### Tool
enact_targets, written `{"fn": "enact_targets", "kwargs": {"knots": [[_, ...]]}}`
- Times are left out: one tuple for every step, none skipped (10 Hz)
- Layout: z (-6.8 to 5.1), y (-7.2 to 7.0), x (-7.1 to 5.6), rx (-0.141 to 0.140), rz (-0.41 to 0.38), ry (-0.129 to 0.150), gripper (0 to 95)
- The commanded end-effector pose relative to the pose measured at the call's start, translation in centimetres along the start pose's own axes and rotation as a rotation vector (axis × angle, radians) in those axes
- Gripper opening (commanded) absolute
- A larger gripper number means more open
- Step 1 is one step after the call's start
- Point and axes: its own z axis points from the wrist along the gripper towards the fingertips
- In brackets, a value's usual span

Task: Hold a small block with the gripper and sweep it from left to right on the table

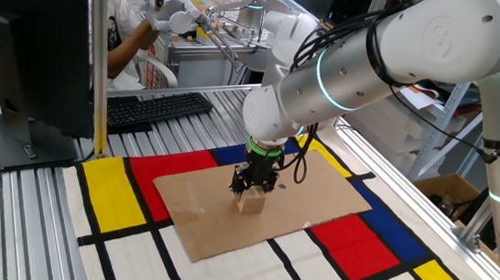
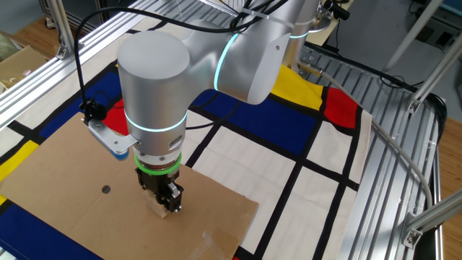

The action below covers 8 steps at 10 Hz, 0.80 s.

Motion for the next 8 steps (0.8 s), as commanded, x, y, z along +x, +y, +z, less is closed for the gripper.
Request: {"fn": "enact_targets", "kwargs": {"knots": [[0.01,0.01,0.00,0.001,0.001,0.000,0.0],[0.03,0.02,0.00,0.001,0.001,0.000,0.0],[0.05,0.02,-0.01,0.000,0.000,0.000,0.0],[0.08,0.04,-0.01,-0.005,0.002,-0.001,0.0],[0.09,0.05,-0.01,-0.005,0.002,-0.001,0.0],[0.10,0.06,-0.01,-0.008,0.002,0.000,0.0],[0.11,0.06,-0.01,-0.009,0.003,-0.002,0.0],[0.12,0.07,-0.01,-0.010,0.002,-0.003,0.0]]}}
